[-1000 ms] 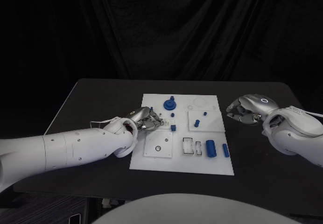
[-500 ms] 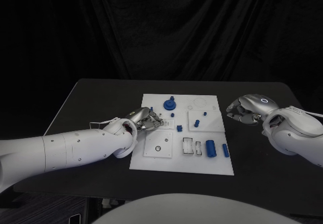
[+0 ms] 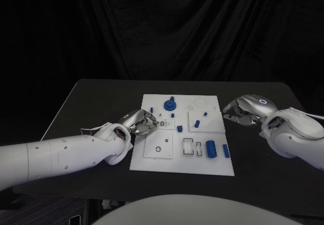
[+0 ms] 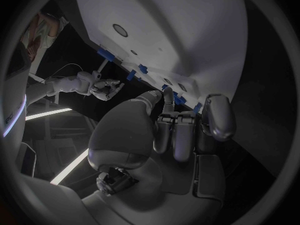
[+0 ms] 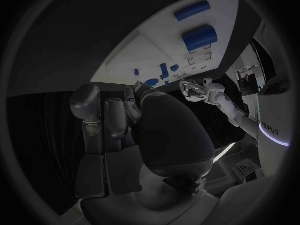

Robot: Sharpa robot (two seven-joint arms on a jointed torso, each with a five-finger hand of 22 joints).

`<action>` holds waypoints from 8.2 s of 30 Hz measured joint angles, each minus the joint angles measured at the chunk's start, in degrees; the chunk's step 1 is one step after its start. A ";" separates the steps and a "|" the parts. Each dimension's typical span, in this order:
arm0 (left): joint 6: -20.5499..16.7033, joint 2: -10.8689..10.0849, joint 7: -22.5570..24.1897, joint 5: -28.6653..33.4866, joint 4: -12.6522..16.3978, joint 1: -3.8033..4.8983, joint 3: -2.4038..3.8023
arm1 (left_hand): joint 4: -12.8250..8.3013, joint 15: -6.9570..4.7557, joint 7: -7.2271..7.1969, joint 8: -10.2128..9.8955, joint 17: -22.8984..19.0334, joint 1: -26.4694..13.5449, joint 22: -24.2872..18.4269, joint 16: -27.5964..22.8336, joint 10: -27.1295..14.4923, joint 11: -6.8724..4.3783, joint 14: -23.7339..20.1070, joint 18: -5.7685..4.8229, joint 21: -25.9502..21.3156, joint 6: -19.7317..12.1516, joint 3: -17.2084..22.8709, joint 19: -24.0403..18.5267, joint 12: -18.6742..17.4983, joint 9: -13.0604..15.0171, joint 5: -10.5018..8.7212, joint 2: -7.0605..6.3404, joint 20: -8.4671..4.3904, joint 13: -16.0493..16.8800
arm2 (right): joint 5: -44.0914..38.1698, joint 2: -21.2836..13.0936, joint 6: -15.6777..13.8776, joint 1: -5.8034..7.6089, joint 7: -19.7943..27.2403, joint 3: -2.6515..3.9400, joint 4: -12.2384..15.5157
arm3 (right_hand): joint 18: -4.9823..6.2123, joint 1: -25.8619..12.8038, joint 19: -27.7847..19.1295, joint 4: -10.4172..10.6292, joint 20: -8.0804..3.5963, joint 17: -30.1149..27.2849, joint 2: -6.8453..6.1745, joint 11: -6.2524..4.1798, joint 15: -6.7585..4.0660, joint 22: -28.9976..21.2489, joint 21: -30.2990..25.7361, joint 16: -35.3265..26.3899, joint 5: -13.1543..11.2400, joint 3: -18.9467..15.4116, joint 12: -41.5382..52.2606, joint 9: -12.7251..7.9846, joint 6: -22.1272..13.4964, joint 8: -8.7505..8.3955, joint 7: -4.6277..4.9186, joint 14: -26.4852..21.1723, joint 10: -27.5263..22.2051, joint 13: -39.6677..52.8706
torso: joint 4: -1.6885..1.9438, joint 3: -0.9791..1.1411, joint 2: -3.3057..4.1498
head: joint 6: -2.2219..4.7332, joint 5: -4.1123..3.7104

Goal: Assemble the parts on the task board

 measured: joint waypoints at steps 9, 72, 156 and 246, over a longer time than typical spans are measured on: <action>-0.70 -4.93 6.60 0.03 4.03 1.97 0.05 | -0.25 0.42 0.20 0.46 0.00 0.86 0.00 0.00 -0.02 0.39 0.00 0.00 1.09 -0.19 -0.07 0.20 0.00 0.00 -2.29 -0.01 0.20 0.00 | -0.29 3.10 -3.49 1.92 -1.07 0.10 5.43 | -2.88 -8.30 2.19 0.09 -0.52 1.36 -0.59 -1.01 -0.83 0.01 19.45 14.59 -1.65 -3.47 9.85 1.20 3.77 1.58 -1.10 0.01 8.65 10.30 | 0.00 -0.04 -0.01 | 0.00 -0.18; 6.86 -11.62 13.08 0.04 8.83 3.65 0.03 | 2.50 0.41 -0.21 0.97 0.00 1.61 -0.02 0.00 -0.02 0.38 0.00 -0.01 1.86 0.64 -1.20 0.40 0.00 -1.39 -6.59 0.29 0.40 0.00 | -17.36 22.24 10.97 -5.87 -27.03 0.21 -1.95 | -4.93 -24.50 2.12 0.10 -1.37 1.33 -1.07 -2.21 -1.75 0.01 33.23 20.66 7.71 -2.00 16.55 10.67 5.32 3.88 -2.67 0.11 9.59 10.47 | 0.91 -2.49 2.55 | -0.01 -3.94; 11.64 -6.59 12.37 0.05 4.68 3.60 0.03 | 6.60 2.26 2.46 -6.43 0.00 1.47 0.00 0.00 0.11 2.57 0.00 0.00 0.09 -0.58 -5.01 -1.35 0.00 -16.48 -11.00 2.24 1.72 0.00 | -17.82 18.44 1.14 -6.31 -16.86 0.27 3.55 | -4.92 -14.30 2.12 -0.20 -0.54 1.36 -6.77 -0.75 -0.60 0.01 33.30 20.32 -7.78 3.46 16.08 9.74 0.50 -1.46 -0.52 0.00 9.38 10.48 | 0.98 -2.53 2.50 | -0.01 -2.98; 14.56 -5.33 12.16 0.05 3.65 3.45 0.03 | 6.91 2.25 2.66 -6.64 0.00 2.15 0.02 0.00 0.11 2.55 0.00 0.00 0.09 0.03 -5.32 -1.35 0.00 -18.39 -10.00 2.92 1.72 0.00 | -16.86 21.67 8.40 -6.85 -16.34 0.43 -0.70 | -4.92 -4.87 2.12 -4.96 -0.56 1.33 -6.03 -1.29 -1.04 0.01 30.28 18.99 -1.95 7.96 14.61 6.64 3.23 2.12 -1.18 0.02 9.50 10.46 | 1.13 -2.53 2.54 | -0.01 -2.77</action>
